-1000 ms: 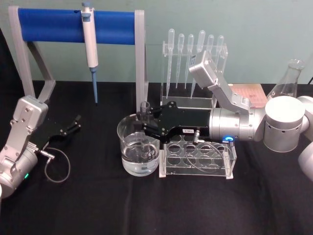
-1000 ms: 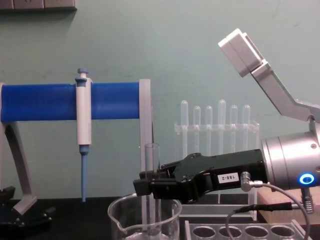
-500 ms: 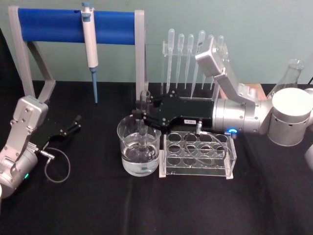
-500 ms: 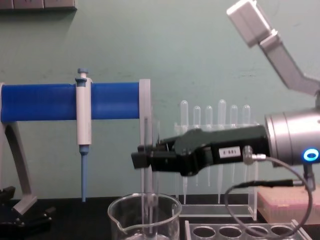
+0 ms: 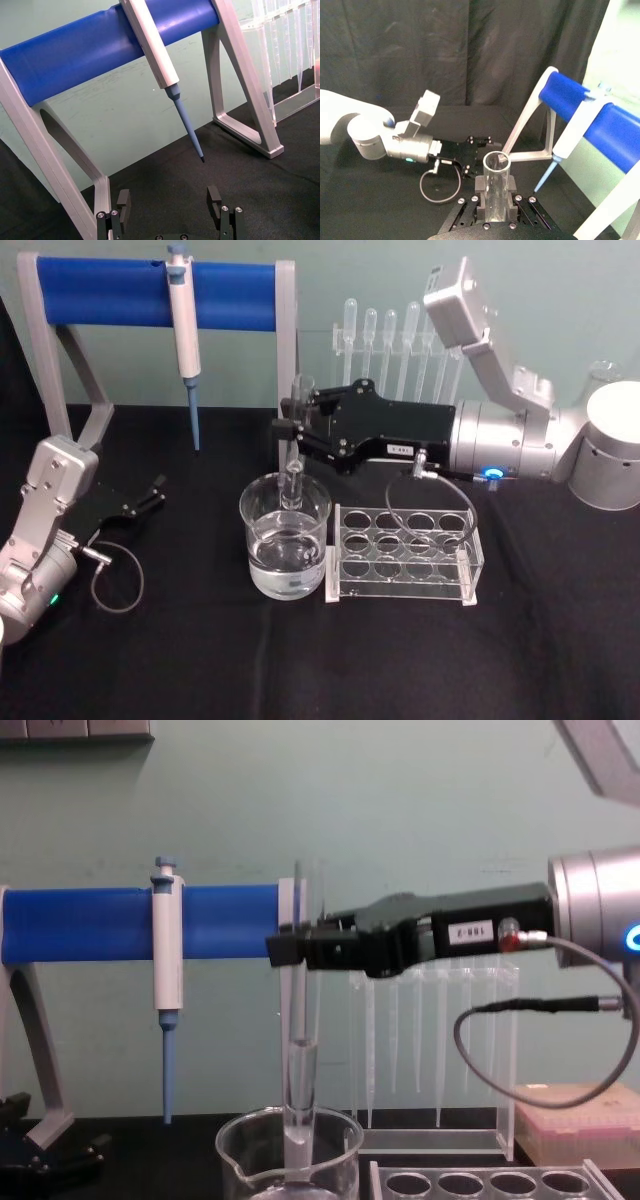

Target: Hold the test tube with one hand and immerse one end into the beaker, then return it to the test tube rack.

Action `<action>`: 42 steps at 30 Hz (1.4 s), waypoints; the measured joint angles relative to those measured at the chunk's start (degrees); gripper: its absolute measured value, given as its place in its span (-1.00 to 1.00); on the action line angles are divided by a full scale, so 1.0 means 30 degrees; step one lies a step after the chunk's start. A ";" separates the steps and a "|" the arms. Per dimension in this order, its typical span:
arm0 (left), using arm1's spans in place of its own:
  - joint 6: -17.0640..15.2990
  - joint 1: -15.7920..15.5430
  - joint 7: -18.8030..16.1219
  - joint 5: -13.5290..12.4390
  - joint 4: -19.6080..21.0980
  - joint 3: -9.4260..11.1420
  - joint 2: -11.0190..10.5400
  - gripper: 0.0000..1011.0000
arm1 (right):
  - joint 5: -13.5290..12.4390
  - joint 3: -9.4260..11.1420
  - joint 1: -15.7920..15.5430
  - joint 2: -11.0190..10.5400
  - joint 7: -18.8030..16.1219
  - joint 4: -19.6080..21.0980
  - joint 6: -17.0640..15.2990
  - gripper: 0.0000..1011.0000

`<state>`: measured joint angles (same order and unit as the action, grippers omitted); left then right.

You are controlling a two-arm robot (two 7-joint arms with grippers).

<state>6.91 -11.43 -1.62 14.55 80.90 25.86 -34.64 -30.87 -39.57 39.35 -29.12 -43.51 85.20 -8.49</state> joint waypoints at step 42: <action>-0.0001 0.0001 0.0000 0.0001 0.0000 0.0001 0.0000 0.98 | -0.2673 0.4006 -0.5399 -0.6039 0.2697 0.6388 0.0115 -0.55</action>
<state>6.90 -11.43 -1.62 14.55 80.90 25.86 -34.65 -38.89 -27.55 23.15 -47.24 -35.42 104.36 -8.15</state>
